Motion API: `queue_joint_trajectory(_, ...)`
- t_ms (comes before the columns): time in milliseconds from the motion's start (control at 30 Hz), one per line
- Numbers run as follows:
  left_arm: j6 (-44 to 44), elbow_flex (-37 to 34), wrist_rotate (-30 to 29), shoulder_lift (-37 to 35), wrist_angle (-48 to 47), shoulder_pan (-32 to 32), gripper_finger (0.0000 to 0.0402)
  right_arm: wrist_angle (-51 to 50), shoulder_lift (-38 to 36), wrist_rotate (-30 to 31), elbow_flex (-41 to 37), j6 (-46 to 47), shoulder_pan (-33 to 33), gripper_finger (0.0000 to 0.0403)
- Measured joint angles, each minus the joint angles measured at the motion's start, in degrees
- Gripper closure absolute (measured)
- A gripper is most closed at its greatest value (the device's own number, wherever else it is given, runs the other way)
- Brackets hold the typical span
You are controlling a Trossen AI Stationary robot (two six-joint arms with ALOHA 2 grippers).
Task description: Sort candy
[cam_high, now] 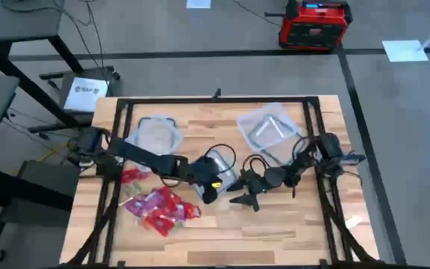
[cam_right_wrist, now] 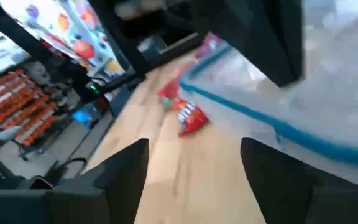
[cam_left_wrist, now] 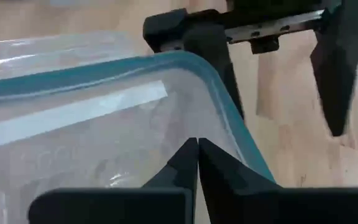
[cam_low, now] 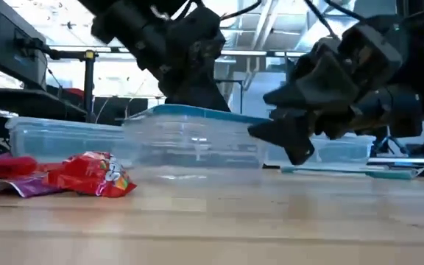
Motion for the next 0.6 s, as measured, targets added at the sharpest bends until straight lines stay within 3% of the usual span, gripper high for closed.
queue_joint_trajectory(200, -2.51, 6.59, 0.07, -2.46, -14.21, -1.73, 0.0402, -3.00, 0.07, -1.97, -0.09, 0.46, 0.02, 0.0159)
queue_joint_trajectory(333, -4.19, 5.14, -5.61, -2.10, -18.60, -4.42, 0.0402, -3.50, 0.07, -0.13, -0.09, 0.48, -0.15, 0.0159)
queue_joint_trajectory(433, -4.22, 0.56, -9.96, -1.40, -13.94, -5.37, 0.0402, -3.57, 0.07, 3.50, -0.09, -0.14, -0.14, 0.0159)
queue_joint_trajectory(600, -4.25, -9.19, -8.85, -1.55, 4.39, -4.45, 0.0402, -4.38, 0.07, 5.90, 0.07, -1.72, -0.13, 0.0159)
